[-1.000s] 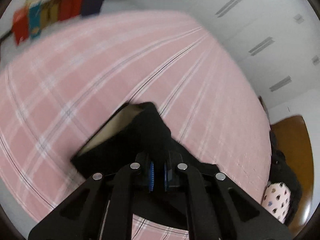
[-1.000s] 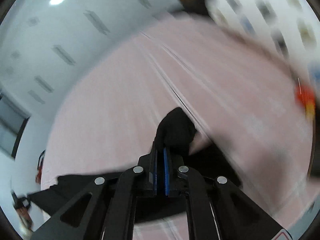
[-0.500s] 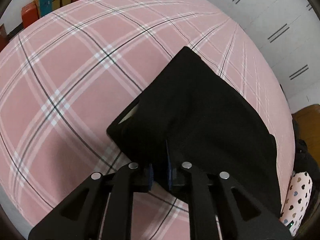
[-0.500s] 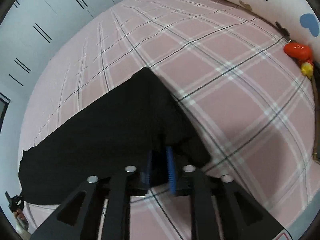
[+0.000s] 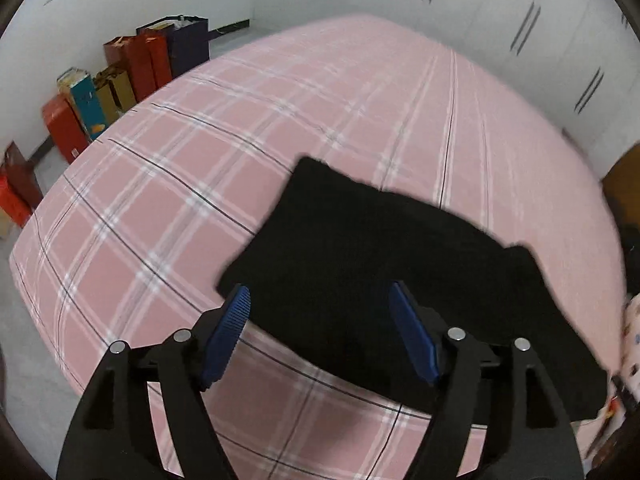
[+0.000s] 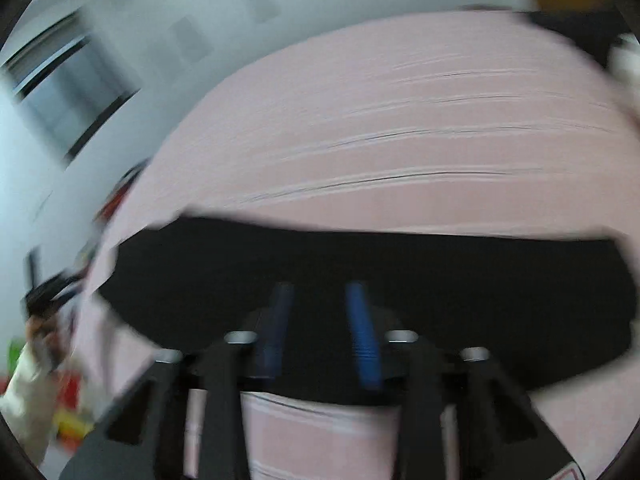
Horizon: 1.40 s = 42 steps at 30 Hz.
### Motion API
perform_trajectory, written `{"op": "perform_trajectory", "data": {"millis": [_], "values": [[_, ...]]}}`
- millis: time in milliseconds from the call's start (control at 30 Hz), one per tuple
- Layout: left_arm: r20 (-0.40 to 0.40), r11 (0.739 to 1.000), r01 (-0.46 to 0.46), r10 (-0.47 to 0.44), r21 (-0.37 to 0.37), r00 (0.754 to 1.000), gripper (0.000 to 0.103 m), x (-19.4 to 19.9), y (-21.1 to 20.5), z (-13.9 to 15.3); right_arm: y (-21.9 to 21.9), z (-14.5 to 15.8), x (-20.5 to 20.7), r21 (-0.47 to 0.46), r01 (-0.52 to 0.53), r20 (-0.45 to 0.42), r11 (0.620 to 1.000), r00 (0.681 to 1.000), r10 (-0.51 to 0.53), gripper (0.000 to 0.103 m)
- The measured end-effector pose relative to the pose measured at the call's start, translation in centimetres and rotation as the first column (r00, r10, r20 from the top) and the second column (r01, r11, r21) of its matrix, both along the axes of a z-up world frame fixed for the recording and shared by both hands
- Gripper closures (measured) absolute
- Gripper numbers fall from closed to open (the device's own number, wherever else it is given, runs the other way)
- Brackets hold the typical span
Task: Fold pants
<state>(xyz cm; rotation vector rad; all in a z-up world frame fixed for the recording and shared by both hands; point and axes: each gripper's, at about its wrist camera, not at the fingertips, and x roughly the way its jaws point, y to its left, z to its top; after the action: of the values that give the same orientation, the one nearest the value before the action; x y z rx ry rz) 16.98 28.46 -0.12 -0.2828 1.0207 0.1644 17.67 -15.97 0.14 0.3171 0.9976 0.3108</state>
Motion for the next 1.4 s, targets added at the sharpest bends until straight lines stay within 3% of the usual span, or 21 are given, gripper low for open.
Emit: {"op": "perform_trajectory", "data": {"millis": [100,167,233,333,367,400,433,533,633,733,800,900,933,1000,1100,1167,1267,1400], "values": [[-0.057,0.999,0.022,-0.02,0.033,0.998,0.033,1.4,-2.2,-2.3,8.4,-1.5,5.4,-0.062,-0.132,-0.019,0.989,0.991,0.131,0.088],[-0.084,0.998,0.044,-0.04,0.038,0.996,0.031,1.2,-3.2,-3.8,12.1,-2.1,9.2,-0.064,-0.163,-0.033,0.985,0.986,0.161,0.072],[-0.092,0.995,0.055,-0.048,0.078,0.995,0.024,0.9,-3.6,-5.0,14.5,-2.1,11.2,-0.116,-0.154,-0.016,0.981,0.988,0.154,0.04],[-0.099,0.99,0.068,-0.056,0.12,0.993,0.023,0.6,-3.7,-6.3,18.5,-3.4,13.8,-0.166,-0.195,-0.008,0.967,0.981,0.196,0.035],[-0.105,0.99,0.069,-0.056,0.126,0.993,0.021,0.7,-3.5,-6.6,19.0,-4.2,14.6,-0.163,-0.217,-0.021,0.962,0.976,0.216,0.039],[-0.109,0.99,0.068,-0.055,0.125,0.993,0.021,0.8,-3.2,-6.9,19.7,-4.6,15.5,-0.177,-0.245,-0.036,0.953,0.969,0.243,0.081],[-0.108,0.991,0.069,-0.057,0.112,0.993,0.02,0.8,-2.8,-7.3,20.1,-5.0,16.3,-0.202,-0.254,-0.046,0.946,0.967,0.25,0.097],[-0.101,0.996,0.054,-0.047,0.075,0.994,0.016,1.1,-2.0,-7.8,19.5,-3.1,18.6,-0.21,-0.186,0.028,0.96,0.98,0.196,0.099],[-0.109,0.997,0.05,-0.043,0.063,0.993,0.011,1.3,-1.4,-8.2,18.5,-5.0,20.1,-0.266,-0.145,-0.057,0.953,0.989,0.134,0.103],[-0.106,0.997,0.048,-0.042,0.053,0.993,0.011,1.3,-1.1,-7.9,15.7,-1.2,16.8,-0.076,-0.072,0.065,0.995,0.995,0.077,0.103],[-0.1,0.997,0.049,-0.042,0.066,0.994,0.012,0.9,-1.0,-7.4,15.8,0.0,13.8,-0.03,-0.121,0.088,0.992,0.988,0.123,0.102],[-0.104,0.997,0.049,-0.043,0.056,0.994,0.012,0.6,-1.4,-7.0,18.3,-2.3,11.7,-0.076,-0.212,-0.005,0.974,0.977,0.212,0.102],[-0.102,0.997,0.055,-0.049,0.057,0.994,0.012,0.5,-1.7,-6.7,19.2,-4.1,12.1,-0.133,-0.222,-0.054,0.966,0.975,0.216,0.102],[-0.093,0.992,0.064,-0.054,0.106,0.994,0.012,0.2,-2.7,-5.9,19.6,-5.6,13.8,-0.158,-0.202,-0.075,0.966,0.978,0.193,0.103],[-0.068,0.974,0.103,-0.091,0.203,0.994,0.012,-0.7,-4.7,-4.3,17.4,-3.3,14.6,-0.086,-0.034,-0.042,0.996,0.999,0.03,0.102],[-0.059,0.96,0.132,-0.122,0.246,0.991,0.012,-1.3,-6.3,-3.4,16.0,-1.2,12.6,-0.039,-0.012,0.011,0.999,1.0,0.013,0.097],[-0.062,0.946,0.17,-0.159,0.276,0.985,0.012,-2.0,-8.0,-2.8,12.4,0.7,6.8,-0.082,0.008,0.077,0.997,0.997,-0.001,0.097],[-0.052,0.943,0.206,-0.199,0.263,0.979,0.012,-3.4,-10.6,-2.0,4.4,-0.8,0.0,-0.136,0.129,0.036,0.982,0.992,-0.125,0.097]]}}
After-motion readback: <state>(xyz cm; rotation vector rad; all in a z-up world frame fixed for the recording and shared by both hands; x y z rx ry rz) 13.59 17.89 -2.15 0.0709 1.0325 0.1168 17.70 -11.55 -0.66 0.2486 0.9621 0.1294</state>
